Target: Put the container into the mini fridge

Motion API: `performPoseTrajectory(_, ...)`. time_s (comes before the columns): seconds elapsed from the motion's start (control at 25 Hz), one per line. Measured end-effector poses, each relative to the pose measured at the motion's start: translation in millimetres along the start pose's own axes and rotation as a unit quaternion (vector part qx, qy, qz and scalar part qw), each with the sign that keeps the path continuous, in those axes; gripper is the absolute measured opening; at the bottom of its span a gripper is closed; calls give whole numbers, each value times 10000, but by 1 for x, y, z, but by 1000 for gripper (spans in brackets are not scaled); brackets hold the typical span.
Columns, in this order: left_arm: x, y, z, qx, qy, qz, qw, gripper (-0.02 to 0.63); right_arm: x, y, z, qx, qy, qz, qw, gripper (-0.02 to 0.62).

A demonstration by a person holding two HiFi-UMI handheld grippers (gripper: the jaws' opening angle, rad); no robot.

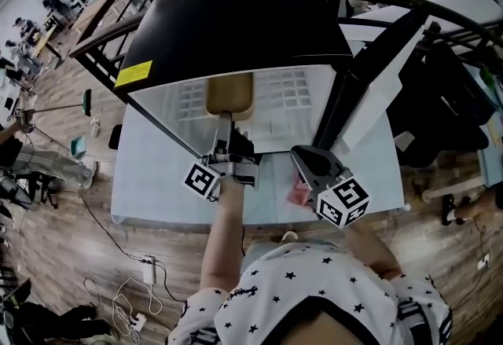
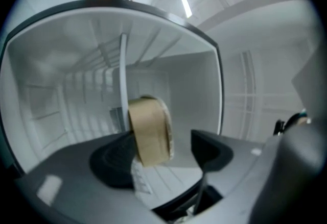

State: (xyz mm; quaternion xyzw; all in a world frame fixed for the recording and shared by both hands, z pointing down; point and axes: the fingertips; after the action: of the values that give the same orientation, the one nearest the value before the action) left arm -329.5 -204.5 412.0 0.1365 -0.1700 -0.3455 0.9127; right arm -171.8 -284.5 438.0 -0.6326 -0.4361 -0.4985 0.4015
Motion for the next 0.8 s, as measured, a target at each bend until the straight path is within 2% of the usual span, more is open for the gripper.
performPoseTrajectory(0.12, 4, 3, 0, -88, -3, 125, 9999, 357, 1, 4, 4, 34, -14, -21, 10000, 21)
performPoseTrajectory(0.36, 14, 26, -6, -159, -145, 305, 9993, 357, 3, 12, 19, 68, 7, -24, 10000, 21)
performPoseTrajectory(0.48, 21, 40, -13, -205, -384, 416, 9982, 354, 5, 16, 28, 79, 28, -21, 10000, 21)
performPoseTrajectory(0.68, 27, 75, -20, -620, -799, 542, 9934, 194, 6, 19, 52, 17, 80, -19, 10000, 21)
performPoseTrajectory(0.8, 28, 97, -19, -976, -1182, 660, 9860, 116, 8, 21, 67, -13, 92, -21, 10000, 21)
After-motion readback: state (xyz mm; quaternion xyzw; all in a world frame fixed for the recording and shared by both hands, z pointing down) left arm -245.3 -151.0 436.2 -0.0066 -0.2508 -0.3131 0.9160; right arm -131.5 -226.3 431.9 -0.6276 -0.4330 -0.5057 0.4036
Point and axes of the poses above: the fingertips, and each gripper's own axes: y backward along the fingers, z to its left, x out of its underside, and after that the axes turned 5 degrees about -x, right-handed
